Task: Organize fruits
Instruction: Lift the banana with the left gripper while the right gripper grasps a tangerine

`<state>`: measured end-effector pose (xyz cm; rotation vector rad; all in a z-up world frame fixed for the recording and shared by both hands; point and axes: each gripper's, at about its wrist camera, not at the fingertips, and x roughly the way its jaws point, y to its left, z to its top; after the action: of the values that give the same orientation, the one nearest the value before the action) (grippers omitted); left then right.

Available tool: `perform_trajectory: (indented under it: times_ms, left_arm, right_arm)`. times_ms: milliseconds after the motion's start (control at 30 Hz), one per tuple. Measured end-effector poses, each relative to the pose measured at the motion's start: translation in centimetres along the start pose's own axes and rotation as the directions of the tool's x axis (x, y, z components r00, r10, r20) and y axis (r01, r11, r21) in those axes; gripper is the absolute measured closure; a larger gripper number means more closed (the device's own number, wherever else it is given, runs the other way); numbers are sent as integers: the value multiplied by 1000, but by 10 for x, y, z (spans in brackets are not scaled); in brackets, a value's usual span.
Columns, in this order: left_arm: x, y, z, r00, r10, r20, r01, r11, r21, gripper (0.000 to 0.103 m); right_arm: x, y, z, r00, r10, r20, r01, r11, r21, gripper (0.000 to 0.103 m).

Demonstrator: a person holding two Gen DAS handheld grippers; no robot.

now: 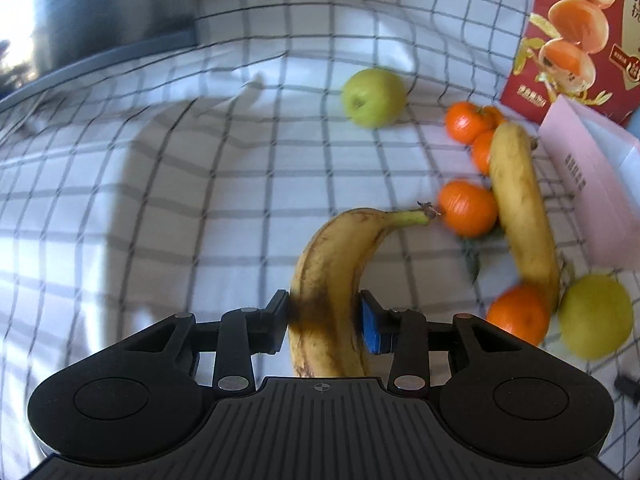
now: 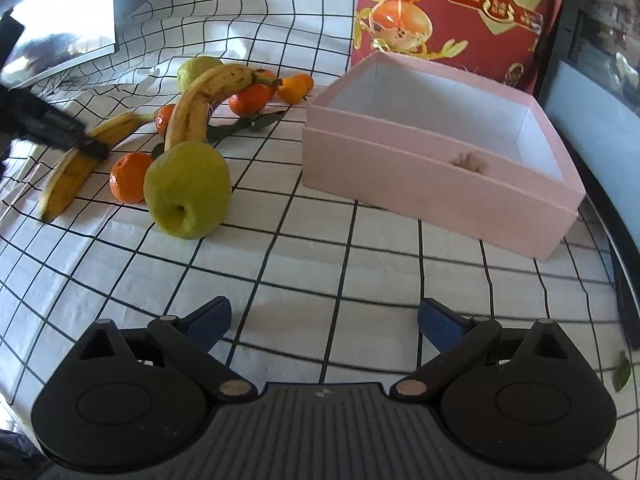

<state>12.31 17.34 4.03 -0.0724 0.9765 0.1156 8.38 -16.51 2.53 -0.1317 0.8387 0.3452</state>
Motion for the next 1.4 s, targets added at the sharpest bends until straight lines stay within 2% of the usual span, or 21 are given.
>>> perform_trajectory:
  times_ms: [100, 267, 467, 567, 667, 733, 800, 833, 867, 1000, 1233, 1300, 1400]
  left_arm:
    - [-10, 7, -13, 1000, 28, -6, -28, 999, -30, 61]
    - [-19, 9, -23, 999, 45, -10, -46, 997, -64, 61]
    - [-18, 9, -22, 999, 42, -16, -43, 996, -79, 61]
    - [-16, 12, -23, 1000, 13, -23, -15, 994, -105, 61]
    - [-16, 12, -23, 1000, 14, -25, -16, 995, -100, 61]
    - [-16, 11, -23, 1000, 16, -24, -18, 996, -91, 60]
    - [-16, 10, -23, 1000, 15, -25, -18, 996, -89, 60]
    - [-16, 11, -23, 1000, 14, -25, -16, 996, -90, 60]
    - [-16, 11, -23, 1000, 13, -25, -15, 996, -90, 60]
    - [-17, 12, -24, 1000, 7, -18, -9, 997, -79, 60]
    - [-17, 7, -24, 1000, 23, -15, -24, 996, -83, 60]
    - [-17, 5, -23, 999, 36, -19, -37, 997, -74, 60]
    - [-15, 3, -21, 999, 47, -18, -48, 997, -62, 60]
  right_arm:
    - [1, 5, 4, 1000, -1, 12, 1, 1000, -27, 6]
    - [-4, 12, 12, 998, 43, 52, -40, 998, -49, 8]
    - [-17, 28, 24, 987, 110, 115, -99, 990, -101, 8]
    - [-16, 39, 27, 985, 119, 128, -105, 988, -112, 9]
    - [-17, 52, 35, 978, 138, 157, -120, 986, -119, 14]
    - [-21, 62, 42, 968, 159, 192, -130, 980, -153, 20]
    - [-21, 78, 48, 963, 172, 207, -125, 967, -223, 34]
    - [-20, 87, 50, 963, 179, 202, -122, 956, -268, 44]
    - [-17, 95, 51, 963, 182, 199, -114, 944, -309, 50]
    - [-1, 127, 55, 965, 180, 190, -89, 908, -410, 50]
    - [35, 153, 63, 982, 140, 125, -72, 895, -440, 50]
    - [42, 155, 63, 986, 133, 100, -74, 891, -448, 60]
    - [36, 150, 63, 985, 147, 87, -96, 898, -430, 60]
